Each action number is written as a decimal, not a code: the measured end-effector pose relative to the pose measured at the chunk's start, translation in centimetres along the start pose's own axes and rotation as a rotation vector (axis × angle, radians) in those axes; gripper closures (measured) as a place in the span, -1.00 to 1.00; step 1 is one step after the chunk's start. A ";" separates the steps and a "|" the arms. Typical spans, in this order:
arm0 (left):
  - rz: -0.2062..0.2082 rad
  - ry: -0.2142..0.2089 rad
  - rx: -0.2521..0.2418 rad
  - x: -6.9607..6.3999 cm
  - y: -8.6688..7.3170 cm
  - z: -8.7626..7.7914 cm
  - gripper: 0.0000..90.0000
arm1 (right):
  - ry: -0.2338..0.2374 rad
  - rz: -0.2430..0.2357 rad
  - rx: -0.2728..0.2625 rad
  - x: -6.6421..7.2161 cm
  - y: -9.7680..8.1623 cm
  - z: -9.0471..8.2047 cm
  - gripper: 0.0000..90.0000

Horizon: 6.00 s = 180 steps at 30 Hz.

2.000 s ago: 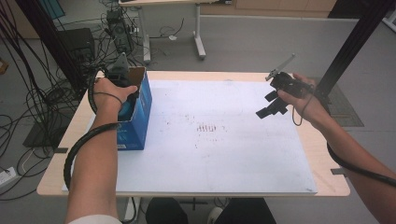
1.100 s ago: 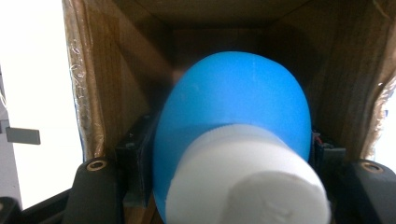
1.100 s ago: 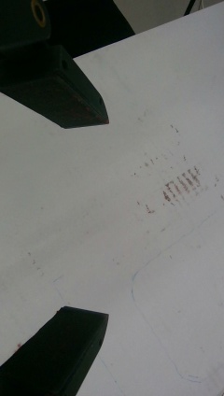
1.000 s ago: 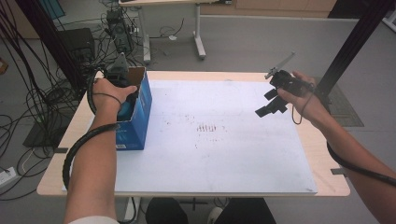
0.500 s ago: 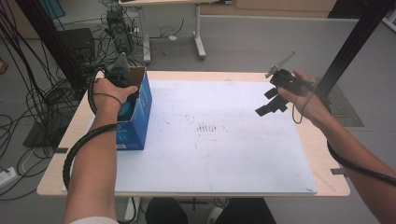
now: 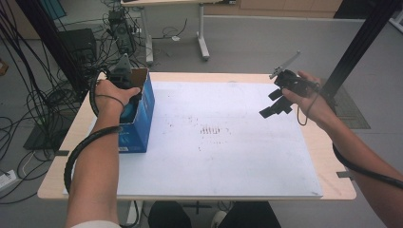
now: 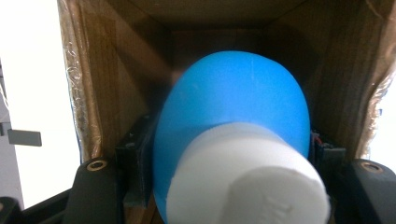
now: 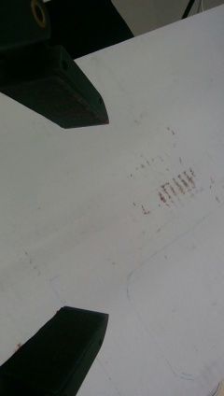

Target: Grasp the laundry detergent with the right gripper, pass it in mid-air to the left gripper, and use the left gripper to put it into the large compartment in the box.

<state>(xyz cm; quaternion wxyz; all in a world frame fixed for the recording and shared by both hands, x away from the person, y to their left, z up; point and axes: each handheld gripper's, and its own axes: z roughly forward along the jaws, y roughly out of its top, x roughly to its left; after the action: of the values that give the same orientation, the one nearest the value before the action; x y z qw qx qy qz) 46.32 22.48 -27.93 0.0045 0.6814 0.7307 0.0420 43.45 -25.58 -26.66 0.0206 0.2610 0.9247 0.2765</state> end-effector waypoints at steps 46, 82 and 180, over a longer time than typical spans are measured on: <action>0.004 0.006 -0.014 -0.2 -0.1 0.0 -0.22 | 0.009 -0.002 -0.006 0.0 -0.1 -0.3 -0.87; 0.007 0.008 -0.016 -0.2 -0.2 0.0 -0.22 | 0.014 -0.005 0.002 0.2 -0.2 -0.4 -0.87; 0.331 -0.098 -0.172 -15.5 0.7 -8.4 -0.76 | -0.040 0.065 0.055 -3.0 0.2 -0.2 -0.87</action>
<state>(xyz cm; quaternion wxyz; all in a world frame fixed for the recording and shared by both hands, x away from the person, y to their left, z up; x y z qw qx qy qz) 47.58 6.67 -20.32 0.0915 0.7905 0.6014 0.0712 46.07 -27.01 -26.69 0.0228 0.2968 0.9224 0.2463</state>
